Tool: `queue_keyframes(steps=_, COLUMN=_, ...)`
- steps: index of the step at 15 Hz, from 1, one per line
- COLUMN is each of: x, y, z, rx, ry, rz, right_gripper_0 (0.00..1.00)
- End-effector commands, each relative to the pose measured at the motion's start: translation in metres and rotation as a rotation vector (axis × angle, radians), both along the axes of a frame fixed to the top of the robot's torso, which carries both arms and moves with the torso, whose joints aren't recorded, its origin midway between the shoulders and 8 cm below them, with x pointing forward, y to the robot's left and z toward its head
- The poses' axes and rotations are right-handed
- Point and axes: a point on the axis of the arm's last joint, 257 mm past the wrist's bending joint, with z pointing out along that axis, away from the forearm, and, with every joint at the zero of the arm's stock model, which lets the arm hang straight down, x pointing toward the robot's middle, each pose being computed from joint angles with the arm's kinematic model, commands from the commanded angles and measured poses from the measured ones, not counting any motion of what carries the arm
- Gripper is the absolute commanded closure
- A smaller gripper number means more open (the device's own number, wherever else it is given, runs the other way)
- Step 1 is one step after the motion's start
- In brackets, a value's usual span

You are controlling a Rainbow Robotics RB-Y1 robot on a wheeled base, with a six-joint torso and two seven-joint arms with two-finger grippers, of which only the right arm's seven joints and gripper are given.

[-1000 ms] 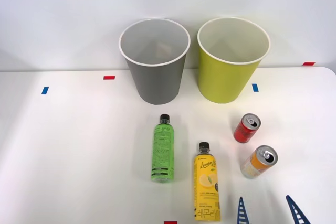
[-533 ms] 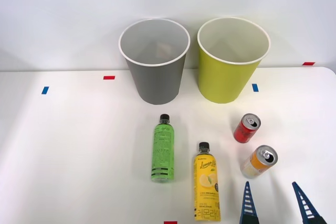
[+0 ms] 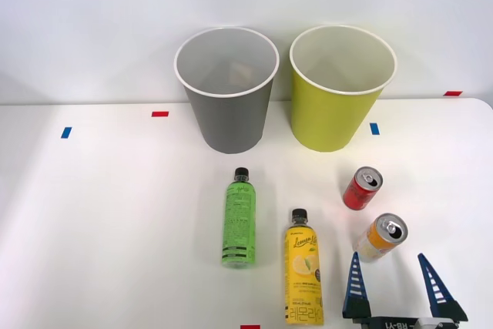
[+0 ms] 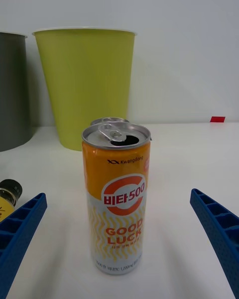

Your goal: Put cans in the gray bin, plastic bottles in the light green bin

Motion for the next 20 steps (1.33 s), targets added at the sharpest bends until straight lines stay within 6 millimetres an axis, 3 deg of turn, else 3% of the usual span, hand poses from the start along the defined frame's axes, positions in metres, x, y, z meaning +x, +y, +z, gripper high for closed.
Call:
queue_keyframes(steps=1, x=0.014, y=0.003, z=0.010, rx=0.017, ry=-0.034, rz=-0.001, right_gripper_0=0.00)
queue_keyframes(steps=11, x=0.040, y=0.001, z=0.021, rx=0.061, ry=-0.059, rz=-0.013, right_gripper_0=0.00)
queue_keyframes(steps=20, x=0.043, y=-0.004, z=0.016, rx=0.045, ry=-0.035, rz=-0.031, right_gripper_0=0.00)
